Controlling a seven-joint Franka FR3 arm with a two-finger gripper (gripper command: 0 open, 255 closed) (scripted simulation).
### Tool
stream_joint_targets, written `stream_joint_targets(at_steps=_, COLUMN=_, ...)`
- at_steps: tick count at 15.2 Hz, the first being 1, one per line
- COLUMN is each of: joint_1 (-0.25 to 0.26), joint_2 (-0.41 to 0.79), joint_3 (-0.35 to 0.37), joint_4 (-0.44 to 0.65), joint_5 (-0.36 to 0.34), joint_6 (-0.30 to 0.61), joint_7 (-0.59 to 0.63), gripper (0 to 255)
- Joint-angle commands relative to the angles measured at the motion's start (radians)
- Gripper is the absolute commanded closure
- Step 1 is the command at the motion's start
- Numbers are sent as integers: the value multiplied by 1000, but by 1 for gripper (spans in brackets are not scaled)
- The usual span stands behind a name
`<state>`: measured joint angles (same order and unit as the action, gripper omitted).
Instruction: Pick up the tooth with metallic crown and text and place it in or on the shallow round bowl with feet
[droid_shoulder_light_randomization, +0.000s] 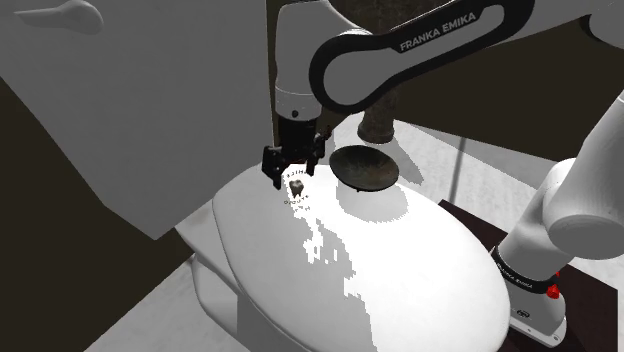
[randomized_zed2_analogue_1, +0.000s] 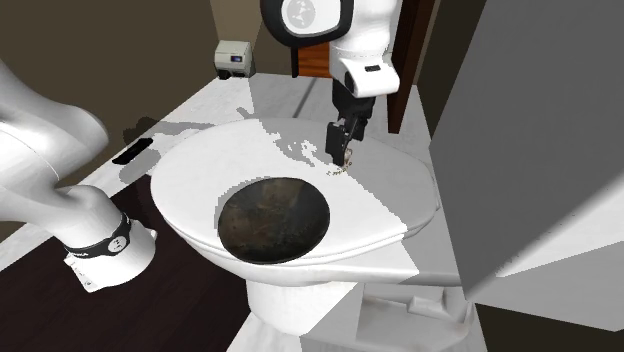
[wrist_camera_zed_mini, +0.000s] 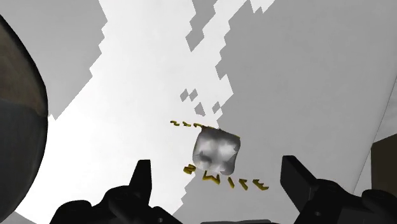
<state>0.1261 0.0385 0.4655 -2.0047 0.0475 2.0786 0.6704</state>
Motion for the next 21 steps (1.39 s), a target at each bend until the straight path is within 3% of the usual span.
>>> stream_joint_targets(at_steps=1, joint_1=0, joint_2=3, joint_3=0, joint_4=-3, joint_5=-1, joint_6=5, joint_7=1, gripper=0)
stream_joint_targets(at_steps=6, joint_1=0, joint_2=3, joint_3=0, joint_4=-3, joint_5=-1, joint_6=5, joint_7=1, gripper=0)
stream_joint_targets(at_steps=7, joint_1=0, joint_2=3, joint_3=0, joint_4=-3, joint_5=-1, joint_6=5, joint_7=1, gripper=255)
stream_joint_targets(at_steps=16, joint_1=0, joint_2=3, joint_3=0, joint_4=-3, joint_5=-1, joint_6=5, joint_7=1, gripper=255)
stream_joint_targets(at_steps=21, joint_1=-2, joint_2=-18, joint_3=-1, joint_4=44, joint_5=7, joint_6=-59, joint_7=-3, gripper=255)
